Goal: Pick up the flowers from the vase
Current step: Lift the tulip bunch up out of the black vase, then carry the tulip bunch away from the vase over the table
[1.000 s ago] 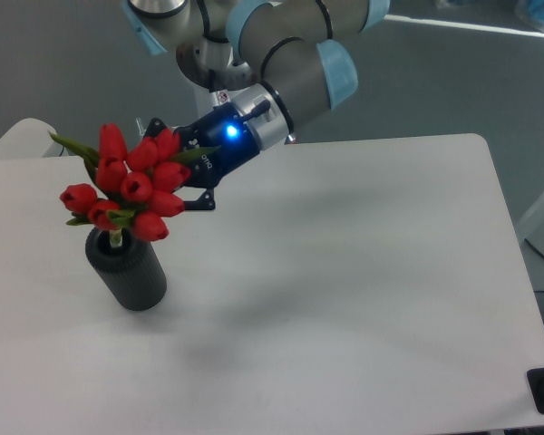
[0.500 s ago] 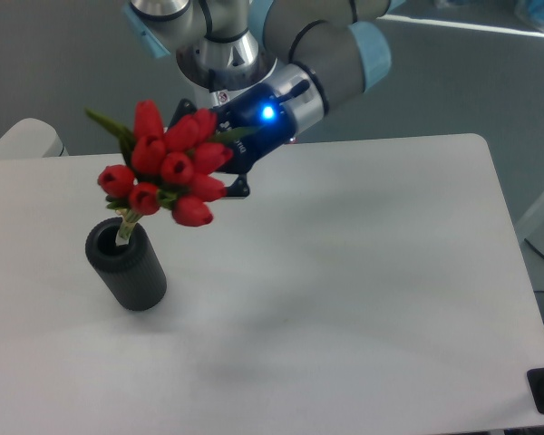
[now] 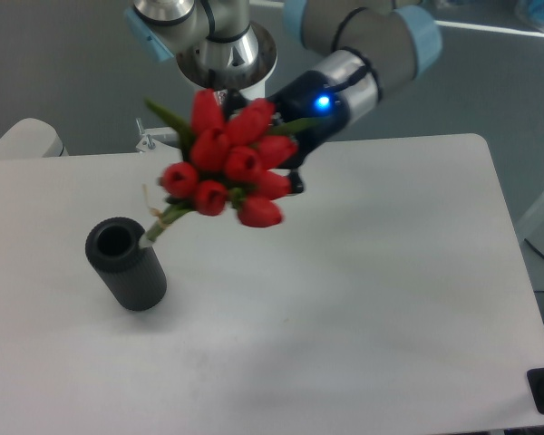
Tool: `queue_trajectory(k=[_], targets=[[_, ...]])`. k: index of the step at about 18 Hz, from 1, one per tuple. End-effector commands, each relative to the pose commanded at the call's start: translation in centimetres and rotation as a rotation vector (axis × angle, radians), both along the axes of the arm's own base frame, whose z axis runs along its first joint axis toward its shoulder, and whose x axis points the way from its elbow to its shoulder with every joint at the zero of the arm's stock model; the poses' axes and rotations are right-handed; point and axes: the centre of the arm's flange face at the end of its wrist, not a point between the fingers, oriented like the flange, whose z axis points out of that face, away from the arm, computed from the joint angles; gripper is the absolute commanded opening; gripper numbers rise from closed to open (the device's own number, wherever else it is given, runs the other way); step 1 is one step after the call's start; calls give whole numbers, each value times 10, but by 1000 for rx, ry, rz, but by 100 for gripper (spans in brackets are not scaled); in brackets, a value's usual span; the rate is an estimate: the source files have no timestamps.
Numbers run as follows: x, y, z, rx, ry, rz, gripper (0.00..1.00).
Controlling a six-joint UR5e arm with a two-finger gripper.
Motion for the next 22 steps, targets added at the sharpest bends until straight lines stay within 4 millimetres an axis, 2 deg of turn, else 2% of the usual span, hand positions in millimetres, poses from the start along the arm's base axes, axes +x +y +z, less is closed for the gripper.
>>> queue_trajectory(k=[3, 6, 7, 9, 13, 15, 17, 22], targets=[[-23, 4, -1, 3, 32, 12, 18], [-52, 7, -23, -4, 77, 33, 18], [-65, 1, -32, -22, 108, 56, 18], [-77, -6, -46, -77, 173, 87, 18], [-86, -12, -51, -172, 249, 122, 18], [-90, -13, -55, -225, 278, 134, 12], [-91, -12, -59, -275, 302, 142, 8], [-88, -3, -69, -431, 416, 148, 8]])
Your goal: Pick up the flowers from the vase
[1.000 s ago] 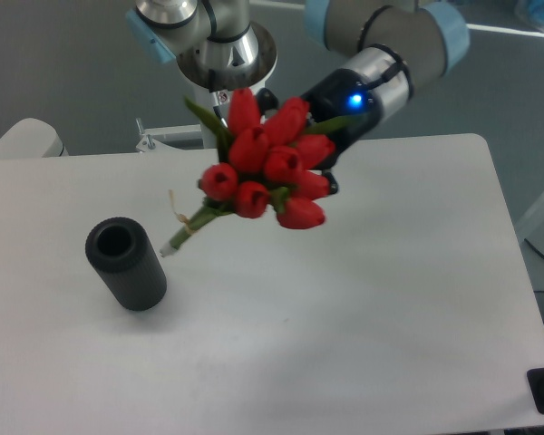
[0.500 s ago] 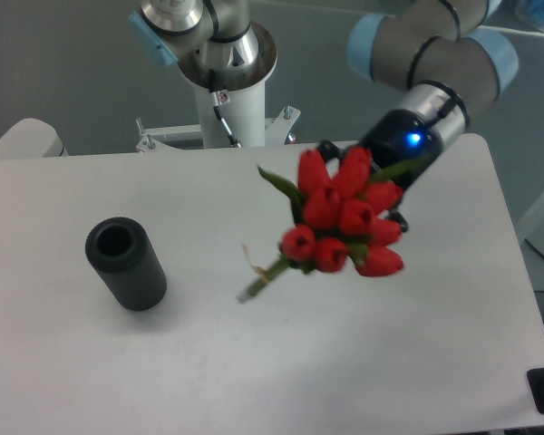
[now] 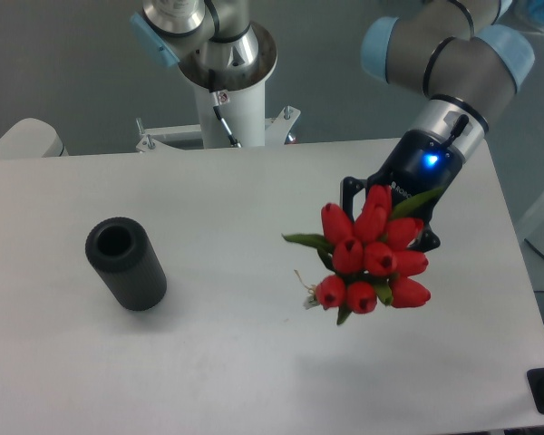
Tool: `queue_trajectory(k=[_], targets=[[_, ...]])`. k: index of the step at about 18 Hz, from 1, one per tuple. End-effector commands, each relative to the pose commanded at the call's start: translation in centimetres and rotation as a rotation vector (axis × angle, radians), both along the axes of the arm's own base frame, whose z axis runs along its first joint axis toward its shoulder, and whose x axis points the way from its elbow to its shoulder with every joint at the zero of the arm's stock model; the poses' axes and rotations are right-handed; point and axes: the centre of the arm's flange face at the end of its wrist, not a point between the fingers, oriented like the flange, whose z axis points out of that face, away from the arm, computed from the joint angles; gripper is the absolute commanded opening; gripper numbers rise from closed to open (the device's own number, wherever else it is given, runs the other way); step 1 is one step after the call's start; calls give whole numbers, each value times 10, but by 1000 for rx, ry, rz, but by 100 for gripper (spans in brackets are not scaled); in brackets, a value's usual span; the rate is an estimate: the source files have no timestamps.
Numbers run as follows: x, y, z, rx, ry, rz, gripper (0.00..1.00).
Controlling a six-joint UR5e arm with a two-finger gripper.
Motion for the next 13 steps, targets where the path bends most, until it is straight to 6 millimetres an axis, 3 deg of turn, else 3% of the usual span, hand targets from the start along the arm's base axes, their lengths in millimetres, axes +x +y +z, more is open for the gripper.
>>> queue_trajectory(k=[6, 13], targets=[[24, 28, -24, -270, 158, -25, 8], [29, 39, -47, -407, 188, -33, 8]])
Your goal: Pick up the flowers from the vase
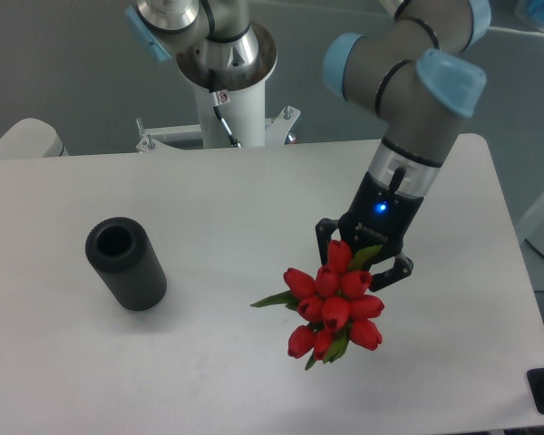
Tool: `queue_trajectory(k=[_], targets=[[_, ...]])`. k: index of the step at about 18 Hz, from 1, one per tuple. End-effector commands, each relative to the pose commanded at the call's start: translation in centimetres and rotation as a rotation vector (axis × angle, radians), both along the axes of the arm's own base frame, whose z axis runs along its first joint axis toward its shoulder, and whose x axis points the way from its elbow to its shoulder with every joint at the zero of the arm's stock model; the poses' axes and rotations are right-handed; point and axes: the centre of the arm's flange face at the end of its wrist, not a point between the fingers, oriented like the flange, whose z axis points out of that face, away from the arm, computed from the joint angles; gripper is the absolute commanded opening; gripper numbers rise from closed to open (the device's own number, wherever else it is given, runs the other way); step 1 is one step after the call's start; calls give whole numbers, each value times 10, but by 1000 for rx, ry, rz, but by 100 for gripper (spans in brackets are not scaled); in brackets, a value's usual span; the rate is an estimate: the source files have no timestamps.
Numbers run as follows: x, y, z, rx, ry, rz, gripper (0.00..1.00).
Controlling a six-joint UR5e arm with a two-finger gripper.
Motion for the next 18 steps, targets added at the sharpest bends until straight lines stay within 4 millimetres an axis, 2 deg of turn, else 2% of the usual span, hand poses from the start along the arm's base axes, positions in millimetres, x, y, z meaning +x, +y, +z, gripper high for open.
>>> queue_trajectory(k=[4, 8, 13, 16, 18], targets=[[6, 24, -10, -152, 45, -20, 9], [3, 44, -19, -253, 73, -36, 10], [1, 51, -36, -372, 140, -146, 11], [-5, 54, -41, -408, 143, -148, 11], [-2, 60, -45, -436, 153, -164, 11]])
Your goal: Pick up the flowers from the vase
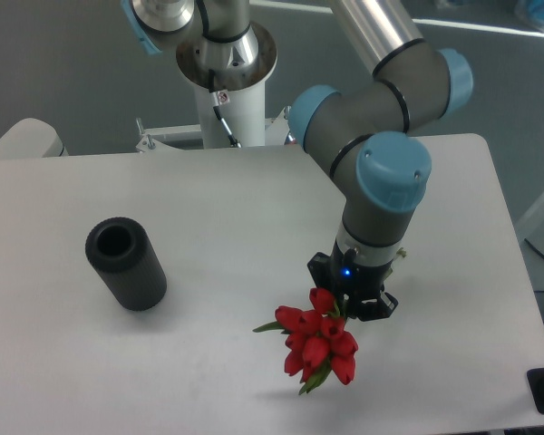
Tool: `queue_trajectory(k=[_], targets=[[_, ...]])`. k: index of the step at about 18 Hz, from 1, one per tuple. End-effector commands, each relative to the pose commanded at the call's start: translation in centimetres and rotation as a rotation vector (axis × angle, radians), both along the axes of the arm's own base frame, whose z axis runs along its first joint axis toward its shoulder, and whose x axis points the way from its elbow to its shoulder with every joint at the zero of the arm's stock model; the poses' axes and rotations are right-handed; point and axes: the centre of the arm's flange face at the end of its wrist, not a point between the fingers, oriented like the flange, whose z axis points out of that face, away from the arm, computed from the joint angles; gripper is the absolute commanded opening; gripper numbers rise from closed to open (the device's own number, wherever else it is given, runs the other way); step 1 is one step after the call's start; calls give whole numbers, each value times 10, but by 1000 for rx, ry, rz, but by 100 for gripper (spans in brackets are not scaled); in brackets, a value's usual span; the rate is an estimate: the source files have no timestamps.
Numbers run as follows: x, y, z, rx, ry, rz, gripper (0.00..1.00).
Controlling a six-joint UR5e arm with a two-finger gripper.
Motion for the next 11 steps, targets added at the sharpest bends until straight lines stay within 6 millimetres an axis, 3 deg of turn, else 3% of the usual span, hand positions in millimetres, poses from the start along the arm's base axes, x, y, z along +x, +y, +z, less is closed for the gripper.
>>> queue_trajectory(k=[11], targets=[[3, 10, -25, -120, 7, -135, 10]])
